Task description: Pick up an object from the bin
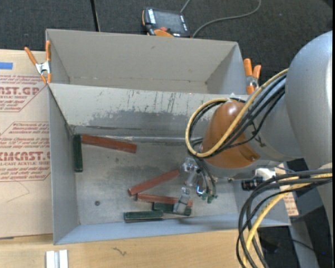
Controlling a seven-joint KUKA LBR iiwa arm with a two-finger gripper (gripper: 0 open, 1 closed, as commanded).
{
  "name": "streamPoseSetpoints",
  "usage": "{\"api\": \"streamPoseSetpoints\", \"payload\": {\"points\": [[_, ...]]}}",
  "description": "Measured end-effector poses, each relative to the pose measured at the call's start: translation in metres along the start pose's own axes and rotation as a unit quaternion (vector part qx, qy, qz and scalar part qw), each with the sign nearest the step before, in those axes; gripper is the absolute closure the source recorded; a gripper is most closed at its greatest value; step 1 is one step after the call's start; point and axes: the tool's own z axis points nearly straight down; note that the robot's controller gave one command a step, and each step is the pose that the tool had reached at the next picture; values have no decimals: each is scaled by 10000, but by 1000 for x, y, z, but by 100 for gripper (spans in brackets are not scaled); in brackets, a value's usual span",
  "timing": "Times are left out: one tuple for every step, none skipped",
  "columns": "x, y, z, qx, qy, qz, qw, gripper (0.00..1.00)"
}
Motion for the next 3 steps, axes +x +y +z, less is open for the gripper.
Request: {"api": "streamPoseSetpoints", "payload": {"points": [[23,17,0,5,-1,-334,9994,0],[23,17,-2,8,18,-339,9994,100],[12,-6,-15,5,-18,-2505,9681,100]]}}
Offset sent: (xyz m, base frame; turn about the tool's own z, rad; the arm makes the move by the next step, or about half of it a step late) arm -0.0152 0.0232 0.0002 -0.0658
